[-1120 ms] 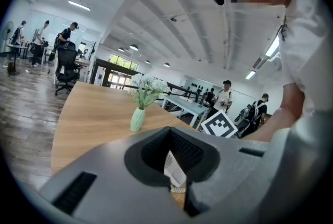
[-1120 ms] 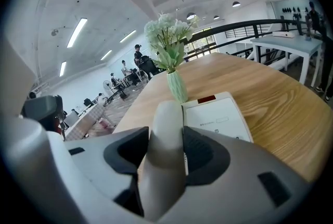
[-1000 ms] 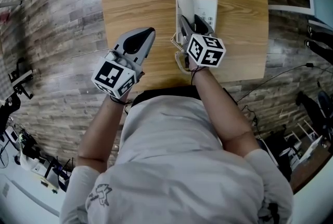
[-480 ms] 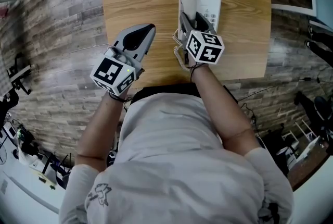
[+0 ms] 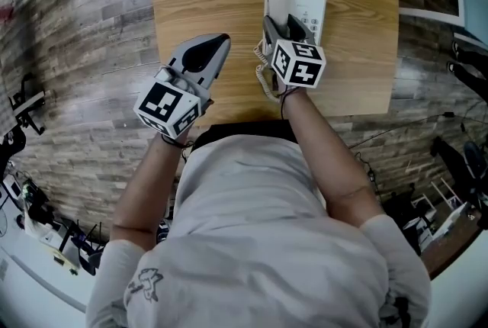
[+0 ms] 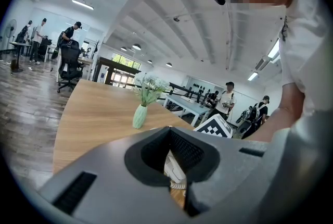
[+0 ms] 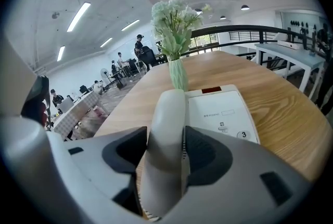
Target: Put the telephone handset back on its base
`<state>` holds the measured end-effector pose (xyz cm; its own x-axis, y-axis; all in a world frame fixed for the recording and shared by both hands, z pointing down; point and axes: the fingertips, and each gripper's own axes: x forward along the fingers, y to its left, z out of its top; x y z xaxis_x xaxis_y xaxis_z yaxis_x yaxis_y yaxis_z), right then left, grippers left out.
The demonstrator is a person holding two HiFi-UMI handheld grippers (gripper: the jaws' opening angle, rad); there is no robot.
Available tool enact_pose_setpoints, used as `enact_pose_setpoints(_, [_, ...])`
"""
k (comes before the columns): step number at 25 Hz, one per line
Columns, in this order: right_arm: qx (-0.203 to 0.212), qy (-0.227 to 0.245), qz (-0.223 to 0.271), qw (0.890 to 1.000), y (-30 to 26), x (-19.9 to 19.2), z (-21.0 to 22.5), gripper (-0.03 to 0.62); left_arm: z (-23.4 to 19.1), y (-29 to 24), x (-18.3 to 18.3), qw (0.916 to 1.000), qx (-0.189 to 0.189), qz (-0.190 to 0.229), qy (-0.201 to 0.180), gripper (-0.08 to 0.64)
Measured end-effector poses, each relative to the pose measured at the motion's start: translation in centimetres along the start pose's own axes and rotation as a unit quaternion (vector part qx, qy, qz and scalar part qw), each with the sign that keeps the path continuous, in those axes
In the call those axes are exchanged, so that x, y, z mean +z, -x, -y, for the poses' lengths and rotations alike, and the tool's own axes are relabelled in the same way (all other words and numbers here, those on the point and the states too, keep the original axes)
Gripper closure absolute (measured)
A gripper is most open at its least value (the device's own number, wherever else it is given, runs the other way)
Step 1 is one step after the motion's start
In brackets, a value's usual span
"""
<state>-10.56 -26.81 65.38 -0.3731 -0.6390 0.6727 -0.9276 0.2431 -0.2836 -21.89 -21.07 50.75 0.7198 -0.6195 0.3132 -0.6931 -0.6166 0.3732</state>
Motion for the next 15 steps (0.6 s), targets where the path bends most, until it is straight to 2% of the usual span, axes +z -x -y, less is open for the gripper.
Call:
enact_pose_setpoints(8, [0.007,0.017,0.012,1.000,1.0,0.9,0.3,0.331,0.3,0.8,0.2,1.0000,0.007,0.004,-0.003,0.555])
enact_pose_setpoints(15, [0.016,0.078,0.055,0.995,4.8,4.0,-0.9,0.334,1.8,1.8,1.7,0.9994,0.008,0.018,-0.030,0.555])
